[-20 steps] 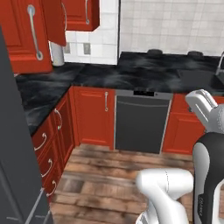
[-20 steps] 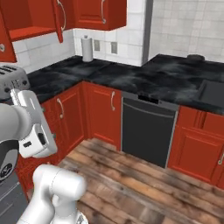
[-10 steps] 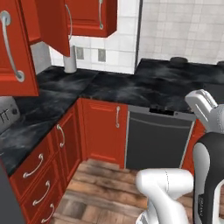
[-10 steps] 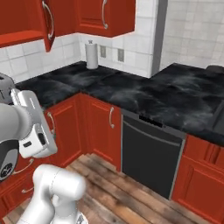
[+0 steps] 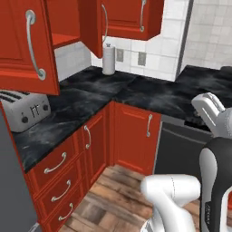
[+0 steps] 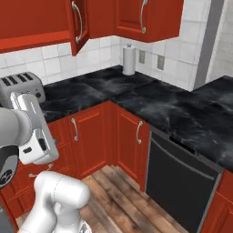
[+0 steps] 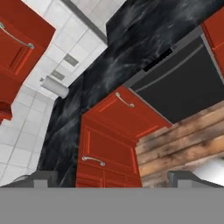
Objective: Close all open cabinet doors.
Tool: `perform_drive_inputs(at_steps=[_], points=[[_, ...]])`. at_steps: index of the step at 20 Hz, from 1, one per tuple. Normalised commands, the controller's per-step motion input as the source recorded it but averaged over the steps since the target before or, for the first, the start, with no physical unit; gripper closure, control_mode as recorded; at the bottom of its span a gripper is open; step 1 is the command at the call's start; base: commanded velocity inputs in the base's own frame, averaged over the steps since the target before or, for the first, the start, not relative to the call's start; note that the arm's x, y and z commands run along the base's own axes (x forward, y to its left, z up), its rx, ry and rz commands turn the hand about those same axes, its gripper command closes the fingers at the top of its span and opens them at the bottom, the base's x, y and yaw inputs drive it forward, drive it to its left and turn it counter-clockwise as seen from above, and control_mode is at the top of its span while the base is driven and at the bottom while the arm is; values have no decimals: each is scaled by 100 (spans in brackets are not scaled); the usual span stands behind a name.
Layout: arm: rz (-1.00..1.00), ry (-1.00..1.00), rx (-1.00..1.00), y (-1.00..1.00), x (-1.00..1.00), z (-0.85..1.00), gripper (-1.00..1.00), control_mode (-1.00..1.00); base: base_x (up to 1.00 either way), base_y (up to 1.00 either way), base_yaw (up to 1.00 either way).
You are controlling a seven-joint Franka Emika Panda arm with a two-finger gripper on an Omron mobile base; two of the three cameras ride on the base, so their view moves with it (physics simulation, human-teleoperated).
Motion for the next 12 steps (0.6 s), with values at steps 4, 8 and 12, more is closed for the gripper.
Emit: perform_drive_inputs(at_steps=[4, 8, 12], points=[[0, 0, 0, 0, 0, 0, -100, 100, 52, 0, 43], [0, 0, 0, 0, 0, 0, -100, 100, 59, 0, 44], [0, 0, 0, 0, 0, 0, -100, 100, 55, 0, 45]])
